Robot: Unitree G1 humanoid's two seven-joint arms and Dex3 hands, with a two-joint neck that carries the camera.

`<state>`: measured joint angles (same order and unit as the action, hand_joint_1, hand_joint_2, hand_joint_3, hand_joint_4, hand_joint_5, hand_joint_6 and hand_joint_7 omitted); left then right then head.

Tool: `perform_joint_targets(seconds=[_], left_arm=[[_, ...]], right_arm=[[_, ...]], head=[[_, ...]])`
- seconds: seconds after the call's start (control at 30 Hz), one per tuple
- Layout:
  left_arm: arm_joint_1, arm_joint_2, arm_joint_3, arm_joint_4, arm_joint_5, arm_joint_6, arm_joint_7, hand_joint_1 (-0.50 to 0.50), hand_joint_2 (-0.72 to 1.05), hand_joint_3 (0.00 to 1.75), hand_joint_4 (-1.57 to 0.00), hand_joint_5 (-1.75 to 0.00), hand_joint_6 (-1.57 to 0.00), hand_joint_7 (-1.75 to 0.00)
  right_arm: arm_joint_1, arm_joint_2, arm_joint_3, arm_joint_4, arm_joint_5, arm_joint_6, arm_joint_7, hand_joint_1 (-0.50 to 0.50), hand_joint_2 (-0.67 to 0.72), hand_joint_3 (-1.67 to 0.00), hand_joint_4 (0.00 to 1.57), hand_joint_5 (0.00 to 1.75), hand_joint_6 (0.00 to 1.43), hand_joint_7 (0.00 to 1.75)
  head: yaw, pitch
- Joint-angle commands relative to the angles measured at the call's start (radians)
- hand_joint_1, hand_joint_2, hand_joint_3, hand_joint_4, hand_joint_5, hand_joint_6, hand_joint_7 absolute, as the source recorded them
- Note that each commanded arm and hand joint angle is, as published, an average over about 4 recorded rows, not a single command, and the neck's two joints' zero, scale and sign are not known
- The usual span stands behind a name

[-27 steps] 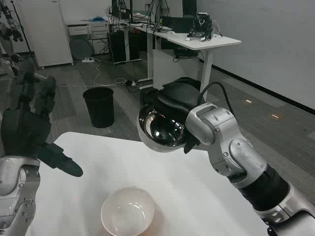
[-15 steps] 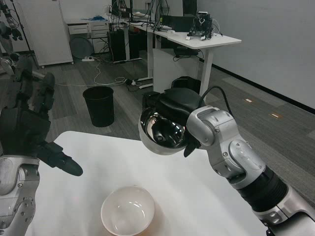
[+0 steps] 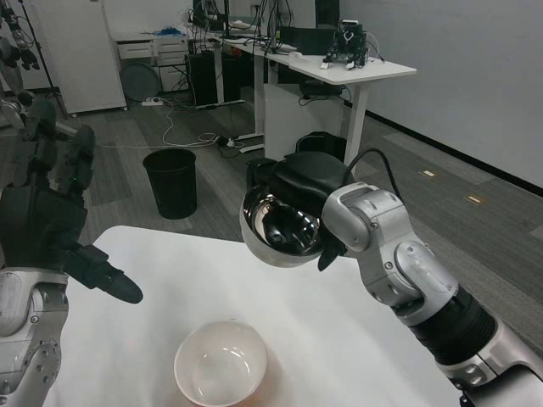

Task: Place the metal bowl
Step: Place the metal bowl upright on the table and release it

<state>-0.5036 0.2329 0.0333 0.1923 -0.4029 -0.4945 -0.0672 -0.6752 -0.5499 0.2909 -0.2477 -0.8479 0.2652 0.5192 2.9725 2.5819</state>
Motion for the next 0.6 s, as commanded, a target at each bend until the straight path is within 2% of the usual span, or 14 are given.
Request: perform_joint_targets(seconds=[0.03,0.27,0.37,0.5,0.57,0.6], left_arm=[[0.013,-0.006,0.008,-0.008,-0.002,-0.011,0.0,-0.5,-0.64,0.0,0.0,-0.1,0.0,0.0],[0.009,-0.006,0.004,-0.007,-0.004,-0.01,-0.002,-0.5,-0.64,0.0,0.0,-0.1,0.0,0.0],[0.007,-0.006,0.002,-0.006,-0.004,-0.01,-0.002,-0.5,-0.64,0.04,0.0,-0.1,0.0,0.0],[0.005,-0.009,0.001,-0.001,-0.004,-0.01,-0.002,-0.5,-0.64,0.0,0.0,-0.1,0.0,0.0],[0.004,-0.012,0.0,0.003,-0.004,-0.01,-0.002,-0.5,-0.64,0.0,0.0,-0.1,0.0,0.0],[0.003,-0.013,-0.001,0.006,-0.004,-0.01,-0.002,-0.5,-0.64,0.0,0.0,-0.1,0.0,0.0]], right_arm=[[0.026,-0.026,0.013,0.009,-0.006,0.002,0.008,-0.29,-0.41,-1.59,1.06,1.55,1.31,1.19],[0.08,-0.043,0.047,0.101,-0.048,-0.003,-0.036,-0.29,-0.41,-1.59,1.11,1.55,1.31,1.19],[0.102,-0.043,0.055,0.142,-0.049,-0.012,-0.058,-0.29,-0.41,-1.59,1.15,1.55,1.31,1.24],[0.128,-0.036,0.069,0.19,-0.051,-0.027,-0.093,-0.29,-0.41,-1.59,1.16,1.65,1.3,1.26],[0.141,-0.03,0.075,0.215,-0.051,-0.034,-0.11,-0.29,-0.41,-1.59,1.17,1.65,1.26,1.29],[0.148,-0.027,0.076,0.227,-0.051,-0.037,-0.118,-0.29,-0.41,-1.59,1.17,1.65,1.18,1.33]], head=[[-0.002,-0.003],[-0.013,-0.021],[-0.019,-0.031],[-0.02,-0.043],[-0.023,-0.05],[-0.026,-0.054]])
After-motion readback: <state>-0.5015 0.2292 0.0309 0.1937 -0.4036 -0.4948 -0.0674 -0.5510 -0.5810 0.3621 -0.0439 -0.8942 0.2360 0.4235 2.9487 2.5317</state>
